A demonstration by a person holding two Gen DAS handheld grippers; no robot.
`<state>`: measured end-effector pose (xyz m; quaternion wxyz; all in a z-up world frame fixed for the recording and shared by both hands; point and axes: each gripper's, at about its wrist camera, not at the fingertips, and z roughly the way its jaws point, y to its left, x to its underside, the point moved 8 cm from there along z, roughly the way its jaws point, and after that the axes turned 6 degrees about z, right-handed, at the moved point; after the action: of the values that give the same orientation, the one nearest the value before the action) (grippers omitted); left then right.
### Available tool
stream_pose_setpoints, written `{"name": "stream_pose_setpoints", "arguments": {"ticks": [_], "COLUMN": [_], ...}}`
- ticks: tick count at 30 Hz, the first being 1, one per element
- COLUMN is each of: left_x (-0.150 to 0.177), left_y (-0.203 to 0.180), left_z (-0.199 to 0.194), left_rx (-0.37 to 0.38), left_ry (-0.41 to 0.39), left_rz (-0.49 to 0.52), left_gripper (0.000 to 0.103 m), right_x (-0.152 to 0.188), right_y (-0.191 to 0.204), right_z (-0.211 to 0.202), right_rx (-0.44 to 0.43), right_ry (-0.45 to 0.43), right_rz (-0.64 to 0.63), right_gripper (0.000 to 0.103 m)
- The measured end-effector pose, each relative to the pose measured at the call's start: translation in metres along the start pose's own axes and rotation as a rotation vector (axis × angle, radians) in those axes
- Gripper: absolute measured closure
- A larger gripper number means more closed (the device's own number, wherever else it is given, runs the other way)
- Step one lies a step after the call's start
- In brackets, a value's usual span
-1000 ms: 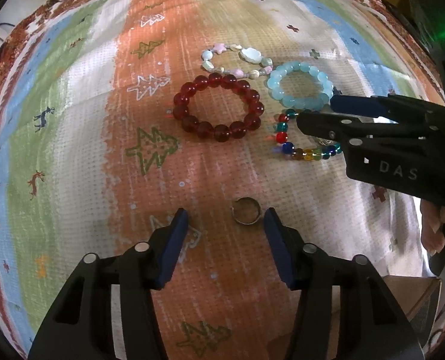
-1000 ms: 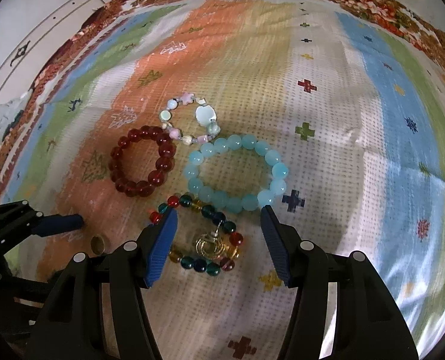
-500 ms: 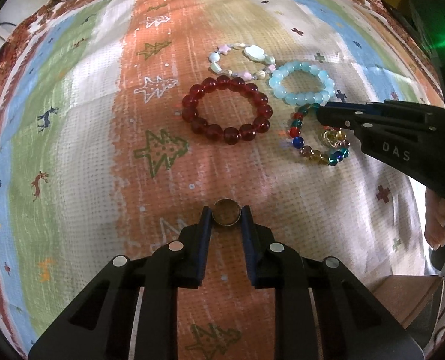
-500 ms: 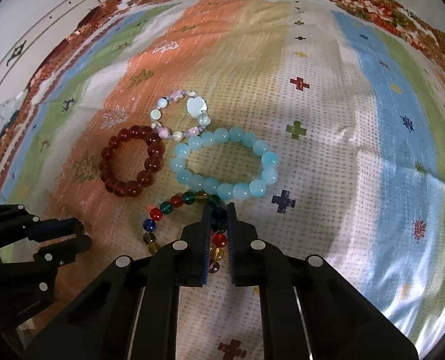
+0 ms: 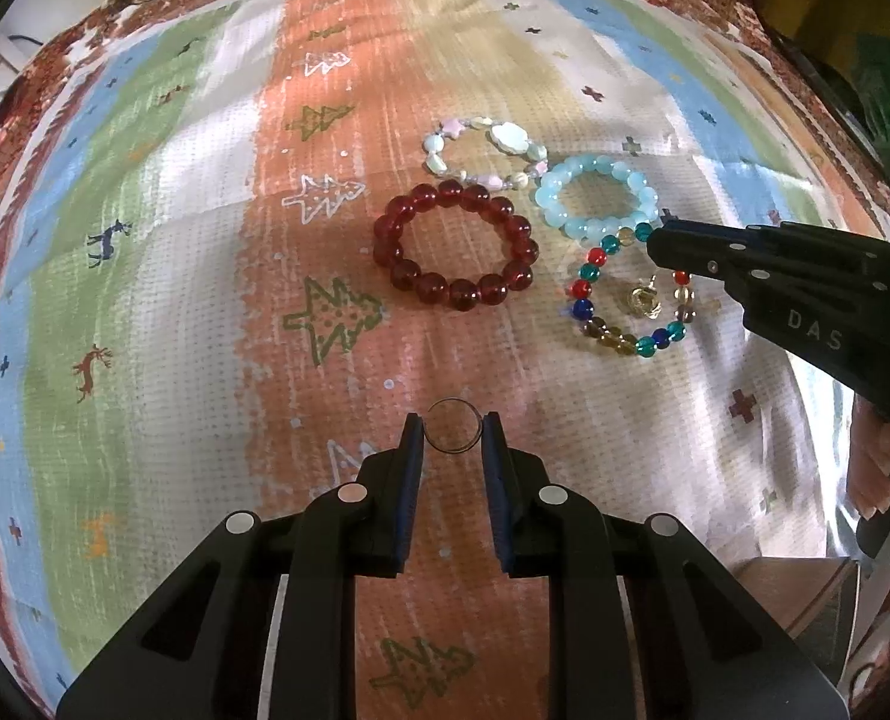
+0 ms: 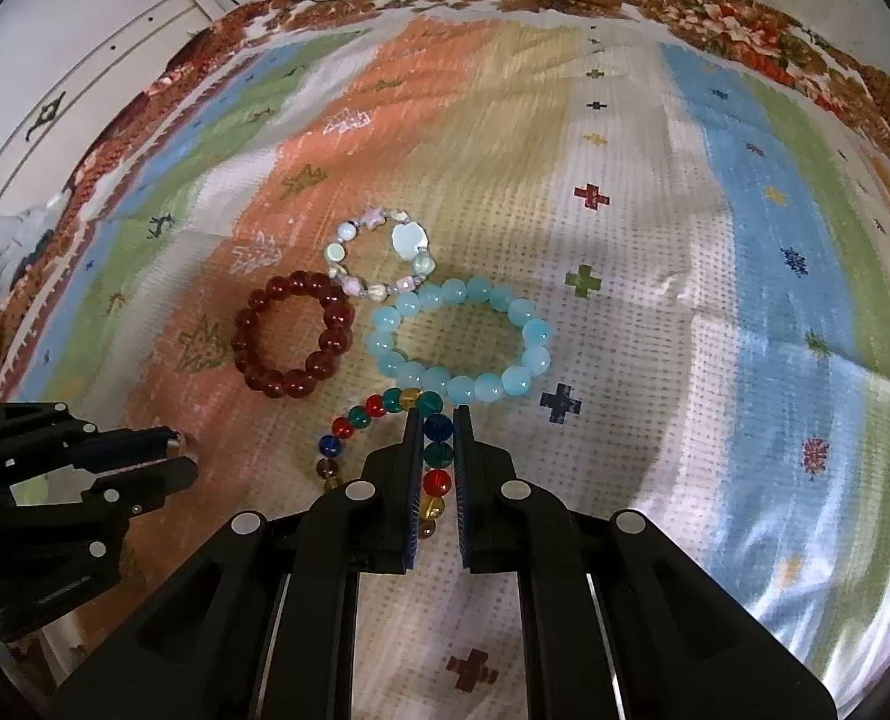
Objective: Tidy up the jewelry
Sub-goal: 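Close left tool on bronze ring while right tool grasps multicolour bead bracelet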
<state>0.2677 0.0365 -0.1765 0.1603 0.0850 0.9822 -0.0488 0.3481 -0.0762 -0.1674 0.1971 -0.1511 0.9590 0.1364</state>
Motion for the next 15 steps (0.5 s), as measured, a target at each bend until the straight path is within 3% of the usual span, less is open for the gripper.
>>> {"name": "stream_pose_setpoints", "arguments": {"ticks": [15], "left_x": [-0.003], "left_y": [-0.004], "left_z": [-0.017], "left_rx": [0.019], "left_ry": [-0.04], "left_rz": [-0.025], "left_gripper": [0.084], "right_x": [0.012], "right_y": [0.014], "right_z": [-0.032], "right_rx": [-0.032], "right_ry": [-0.036], "right_rz": [-0.008], "right_gripper": [0.093]}}
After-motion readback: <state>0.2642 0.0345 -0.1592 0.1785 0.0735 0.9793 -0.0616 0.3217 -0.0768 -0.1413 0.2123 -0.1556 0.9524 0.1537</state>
